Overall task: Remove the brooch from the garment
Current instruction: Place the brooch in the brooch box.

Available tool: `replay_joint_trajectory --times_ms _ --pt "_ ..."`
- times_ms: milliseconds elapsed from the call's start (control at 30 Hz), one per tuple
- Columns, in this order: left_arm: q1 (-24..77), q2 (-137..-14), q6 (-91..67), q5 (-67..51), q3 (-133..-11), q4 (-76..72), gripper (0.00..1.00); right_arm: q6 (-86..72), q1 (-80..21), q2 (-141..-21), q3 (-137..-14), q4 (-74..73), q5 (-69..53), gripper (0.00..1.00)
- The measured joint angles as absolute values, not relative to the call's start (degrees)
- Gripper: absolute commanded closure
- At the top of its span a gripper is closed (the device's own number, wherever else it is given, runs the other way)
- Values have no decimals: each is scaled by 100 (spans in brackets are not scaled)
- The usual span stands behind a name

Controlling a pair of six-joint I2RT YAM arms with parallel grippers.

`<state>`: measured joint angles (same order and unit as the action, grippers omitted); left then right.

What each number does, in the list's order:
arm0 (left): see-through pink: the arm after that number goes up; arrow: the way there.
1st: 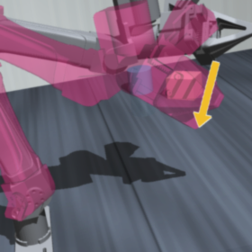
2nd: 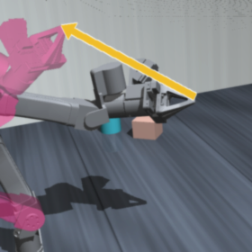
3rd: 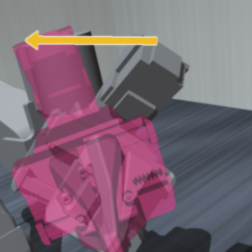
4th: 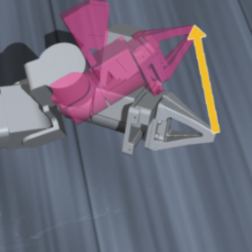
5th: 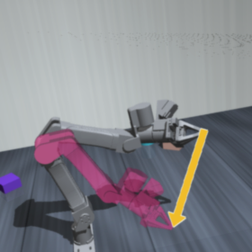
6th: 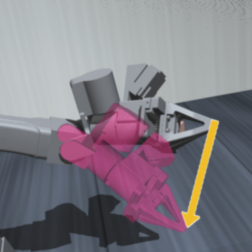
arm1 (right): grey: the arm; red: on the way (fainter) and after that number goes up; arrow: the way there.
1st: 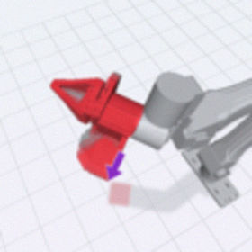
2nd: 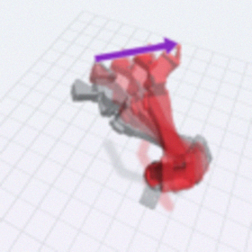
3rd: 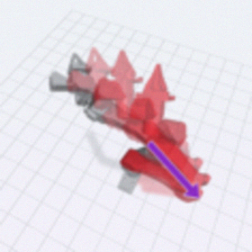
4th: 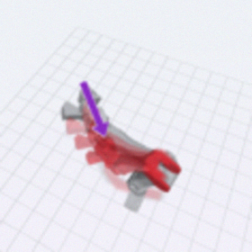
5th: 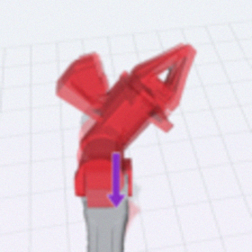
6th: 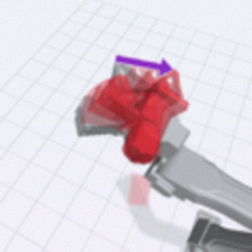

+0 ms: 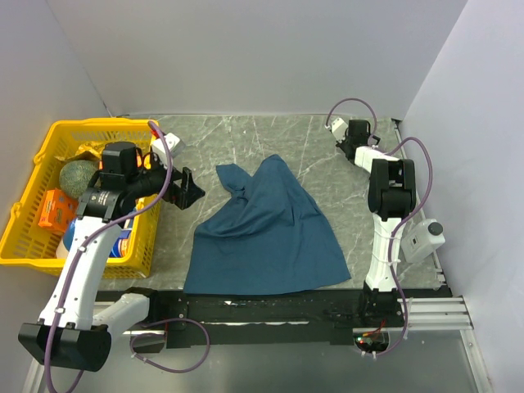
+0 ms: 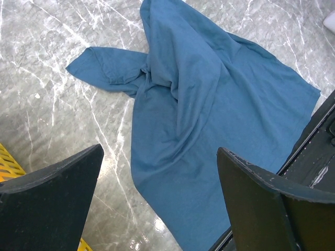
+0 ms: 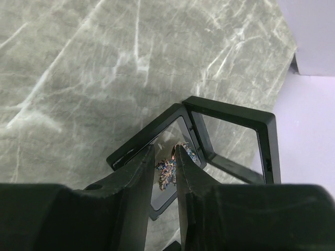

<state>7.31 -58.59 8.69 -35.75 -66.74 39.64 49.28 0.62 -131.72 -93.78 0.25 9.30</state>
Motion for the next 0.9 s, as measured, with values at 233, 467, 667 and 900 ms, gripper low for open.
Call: replay_joint_trajectory --times_ms 233,467,667,900 --pt "718 -5846 832 -3618 -6674 3962 4 4884 62 -13141 -9498 -274 805 61" --pt "687 -5793 829 -3627 -6622 3918 4 4825 62 -13102 -9572 -537 650 58" --pt "663 -5791 827 -3645 -6589 3881 4 4670 62 -13069 -9703 -845 454 58" --pt "648 -5780 823 -3684 -6584 3872 4 4383 78 -13067 -9929 -1229 255 59"
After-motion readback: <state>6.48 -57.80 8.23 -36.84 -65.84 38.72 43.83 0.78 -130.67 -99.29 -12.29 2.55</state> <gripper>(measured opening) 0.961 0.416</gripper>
